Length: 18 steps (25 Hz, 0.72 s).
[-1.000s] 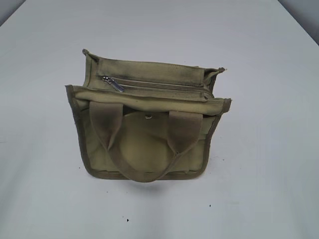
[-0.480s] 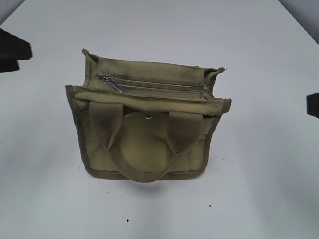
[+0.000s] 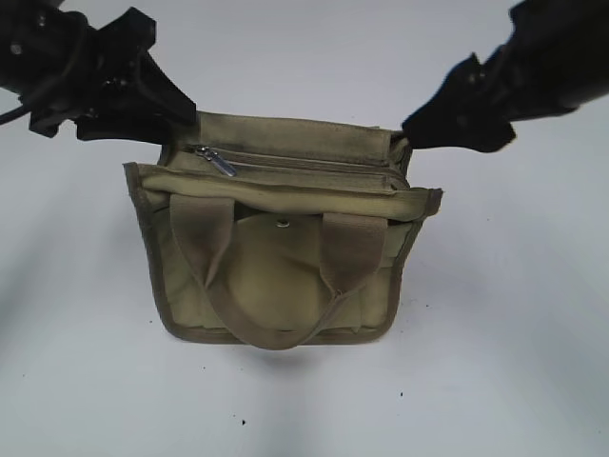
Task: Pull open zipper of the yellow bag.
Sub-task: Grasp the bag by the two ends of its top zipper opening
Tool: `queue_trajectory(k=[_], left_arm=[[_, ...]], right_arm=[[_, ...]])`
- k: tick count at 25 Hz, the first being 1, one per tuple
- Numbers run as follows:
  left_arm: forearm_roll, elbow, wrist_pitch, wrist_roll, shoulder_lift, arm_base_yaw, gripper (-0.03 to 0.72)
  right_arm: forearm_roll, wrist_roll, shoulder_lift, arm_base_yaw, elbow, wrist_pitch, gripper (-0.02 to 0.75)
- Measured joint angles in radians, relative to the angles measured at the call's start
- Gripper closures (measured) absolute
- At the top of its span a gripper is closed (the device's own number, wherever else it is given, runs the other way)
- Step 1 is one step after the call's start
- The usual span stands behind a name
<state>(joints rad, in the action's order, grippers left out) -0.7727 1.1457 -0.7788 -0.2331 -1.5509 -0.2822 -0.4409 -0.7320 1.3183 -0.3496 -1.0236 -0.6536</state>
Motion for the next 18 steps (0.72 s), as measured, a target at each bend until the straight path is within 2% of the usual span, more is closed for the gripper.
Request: queue_trajectory(k=[11,18], left_arm=[[-0.035,0.111,-0.039,0.000,-0.116,-0.002,0.385],[-0.039,0.129,-0.067,-0.024,-0.162,-0.002,0.564]], right_arm=[[0.043,-0.066,0.309,-0.213,-0.325,-0.002,0.156],[0.099,-0.074,0.472,-0.308,-0.490,-0.002,0.156]])
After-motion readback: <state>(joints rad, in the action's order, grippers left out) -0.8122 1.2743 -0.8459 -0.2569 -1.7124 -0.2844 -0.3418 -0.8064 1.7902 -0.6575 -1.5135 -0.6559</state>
